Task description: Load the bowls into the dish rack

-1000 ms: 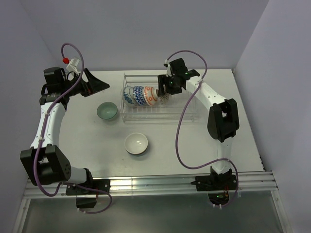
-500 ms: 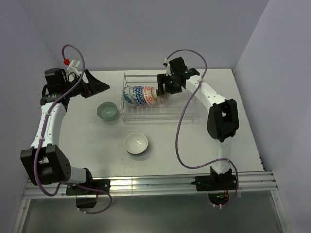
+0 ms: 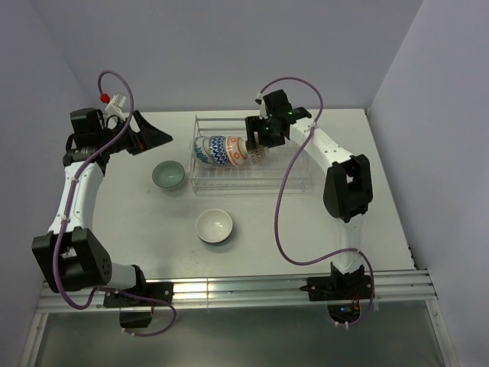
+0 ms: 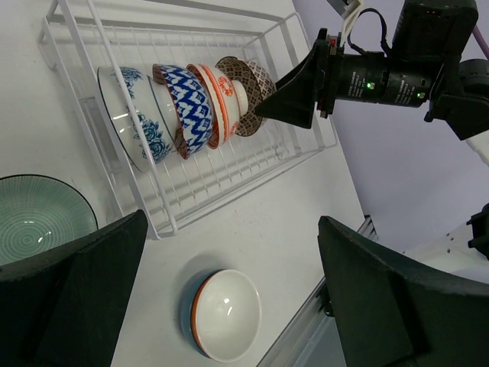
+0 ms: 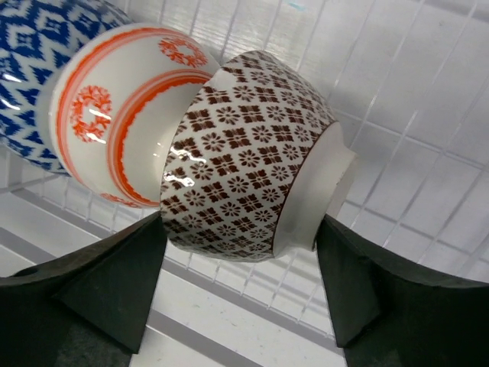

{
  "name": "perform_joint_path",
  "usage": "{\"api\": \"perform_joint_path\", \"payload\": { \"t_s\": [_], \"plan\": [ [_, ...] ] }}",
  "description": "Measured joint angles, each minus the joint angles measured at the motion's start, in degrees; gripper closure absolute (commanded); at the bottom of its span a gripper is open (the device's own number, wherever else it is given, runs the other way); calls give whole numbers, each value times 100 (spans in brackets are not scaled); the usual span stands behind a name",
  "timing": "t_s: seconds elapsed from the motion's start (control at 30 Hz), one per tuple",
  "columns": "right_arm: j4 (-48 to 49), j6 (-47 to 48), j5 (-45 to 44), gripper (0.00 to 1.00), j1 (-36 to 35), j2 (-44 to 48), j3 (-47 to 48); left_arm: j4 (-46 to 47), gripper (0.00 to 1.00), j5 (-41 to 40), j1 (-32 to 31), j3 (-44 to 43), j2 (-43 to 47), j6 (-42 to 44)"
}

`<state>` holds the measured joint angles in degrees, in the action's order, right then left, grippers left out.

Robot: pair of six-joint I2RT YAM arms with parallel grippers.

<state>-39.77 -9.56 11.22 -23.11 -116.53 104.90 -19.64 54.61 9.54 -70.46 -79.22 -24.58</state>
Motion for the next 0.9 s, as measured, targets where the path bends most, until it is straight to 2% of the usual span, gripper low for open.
{"api": "perform_joint_path", "payload": {
  "t_s": [0.03,0.07,0.57,0.7,0.83,0.9],
  "plan": [
    [0,-20,13,6,-2,-9,13,-15,1,-4,2,0,2,11],
    [13,-39,37,4,-9,-9,22,-24,0,-4,2,0,2,20],
    [31,-162,247,0,-103,-9,203,-518,1,-245,140,-9,181,466],
    [35,-98,181,0,-101,127,195,-1084,1,-901,317,-85,129,748],
    [138,35,4,0,-74,678,48,-1447,0,-1825,544,-101,-17,909],
    [168,85,-76,0,-48,1067,-13,-1495,5,-2245,592,-37,-66,946]
  ]
}}
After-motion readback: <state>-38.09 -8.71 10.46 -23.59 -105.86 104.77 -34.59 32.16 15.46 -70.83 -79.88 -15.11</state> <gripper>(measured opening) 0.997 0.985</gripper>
